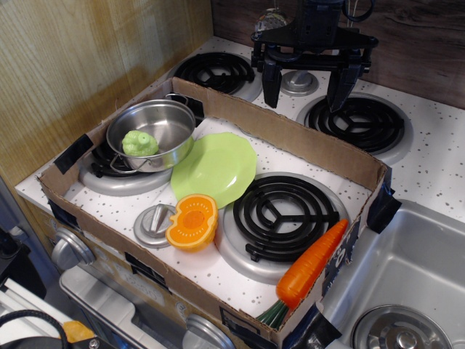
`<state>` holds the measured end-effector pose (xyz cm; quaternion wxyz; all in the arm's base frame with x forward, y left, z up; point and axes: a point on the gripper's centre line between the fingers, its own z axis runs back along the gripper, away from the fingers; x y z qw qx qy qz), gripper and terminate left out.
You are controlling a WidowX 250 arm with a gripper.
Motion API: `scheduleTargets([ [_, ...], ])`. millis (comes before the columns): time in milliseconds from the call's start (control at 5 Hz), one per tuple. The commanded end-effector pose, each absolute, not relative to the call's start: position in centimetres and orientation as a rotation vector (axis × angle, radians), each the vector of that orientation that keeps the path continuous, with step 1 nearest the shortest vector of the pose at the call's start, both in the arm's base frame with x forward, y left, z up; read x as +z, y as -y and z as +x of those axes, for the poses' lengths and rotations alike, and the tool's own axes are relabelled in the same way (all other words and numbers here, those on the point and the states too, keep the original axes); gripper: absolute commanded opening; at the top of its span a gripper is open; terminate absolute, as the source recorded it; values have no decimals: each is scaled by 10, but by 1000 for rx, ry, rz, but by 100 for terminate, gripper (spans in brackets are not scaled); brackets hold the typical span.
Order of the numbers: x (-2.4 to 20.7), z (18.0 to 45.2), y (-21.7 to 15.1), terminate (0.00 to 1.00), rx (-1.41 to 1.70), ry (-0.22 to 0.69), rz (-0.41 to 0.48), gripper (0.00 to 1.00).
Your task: Take broccoli out of pan
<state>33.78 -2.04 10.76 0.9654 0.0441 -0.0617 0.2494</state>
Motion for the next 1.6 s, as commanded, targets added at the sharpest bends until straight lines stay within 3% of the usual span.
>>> scheduleTargets([
  [0, 108, 338, 20, 0, 505, 125, 89, 100],
  [200, 109, 333, 4, 0, 574, 212, 134, 100],
  [1000, 119, 303, -86, 0, 659, 215, 186, 100],
  [1400, 102, 280, -125, 0, 694, 268, 187, 100],
])
